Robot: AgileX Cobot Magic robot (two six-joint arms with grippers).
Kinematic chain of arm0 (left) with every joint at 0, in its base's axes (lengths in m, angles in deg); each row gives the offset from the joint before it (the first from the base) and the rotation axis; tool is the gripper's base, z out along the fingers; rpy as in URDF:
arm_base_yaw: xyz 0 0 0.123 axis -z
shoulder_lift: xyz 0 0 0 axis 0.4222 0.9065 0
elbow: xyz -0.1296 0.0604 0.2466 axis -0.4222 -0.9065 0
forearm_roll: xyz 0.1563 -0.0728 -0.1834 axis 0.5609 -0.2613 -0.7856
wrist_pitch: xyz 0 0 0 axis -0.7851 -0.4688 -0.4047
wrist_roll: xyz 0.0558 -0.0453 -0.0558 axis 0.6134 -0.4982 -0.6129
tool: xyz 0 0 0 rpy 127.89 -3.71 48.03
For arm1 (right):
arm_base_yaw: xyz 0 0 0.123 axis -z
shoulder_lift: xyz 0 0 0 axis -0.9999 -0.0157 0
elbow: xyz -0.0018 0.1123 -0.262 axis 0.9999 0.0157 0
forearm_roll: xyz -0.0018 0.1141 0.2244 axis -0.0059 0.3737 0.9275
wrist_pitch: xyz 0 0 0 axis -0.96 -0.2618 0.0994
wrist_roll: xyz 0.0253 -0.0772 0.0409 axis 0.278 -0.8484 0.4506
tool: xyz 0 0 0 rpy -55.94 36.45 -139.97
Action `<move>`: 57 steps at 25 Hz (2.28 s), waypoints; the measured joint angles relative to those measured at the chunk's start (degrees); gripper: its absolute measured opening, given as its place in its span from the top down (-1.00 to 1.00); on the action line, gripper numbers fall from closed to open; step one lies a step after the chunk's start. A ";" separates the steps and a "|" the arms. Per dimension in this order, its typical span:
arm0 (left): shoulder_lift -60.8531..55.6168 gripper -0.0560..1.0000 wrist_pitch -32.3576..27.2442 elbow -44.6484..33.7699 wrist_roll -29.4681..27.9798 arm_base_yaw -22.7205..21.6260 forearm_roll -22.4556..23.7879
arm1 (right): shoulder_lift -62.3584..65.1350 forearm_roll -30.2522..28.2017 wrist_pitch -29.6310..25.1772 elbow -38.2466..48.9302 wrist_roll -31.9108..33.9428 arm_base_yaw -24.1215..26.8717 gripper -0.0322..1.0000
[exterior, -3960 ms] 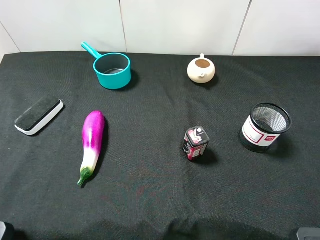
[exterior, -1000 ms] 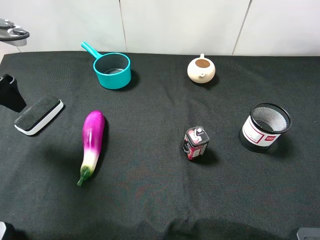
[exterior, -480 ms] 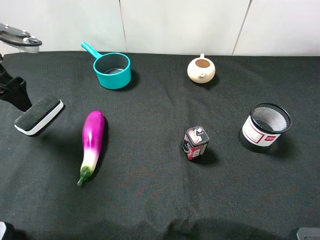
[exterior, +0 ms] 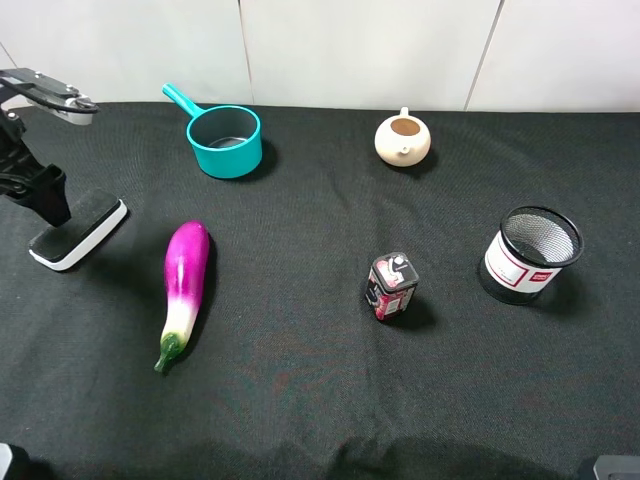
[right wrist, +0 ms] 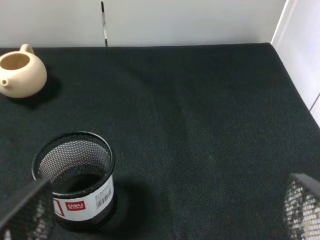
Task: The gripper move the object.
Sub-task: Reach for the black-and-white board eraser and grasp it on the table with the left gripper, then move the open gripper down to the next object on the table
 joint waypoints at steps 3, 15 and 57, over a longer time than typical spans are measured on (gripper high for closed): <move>1.47 -0.97 2.47 0.00 0.41 -0.05 0.05 | 0.00 0.00 0.00 0.00 0.00 0.00 -0.41; 9.10 -0.98 9.47 0.06 1.89 -0.06 0.05 | 0.00 0.00 0.00 0.00 0.00 0.00 -0.41; 17.12 -0.40 16.91 0.06 1.08 -0.18 -1.13 | 0.00 0.00 0.00 0.00 0.00 0.00 -0.41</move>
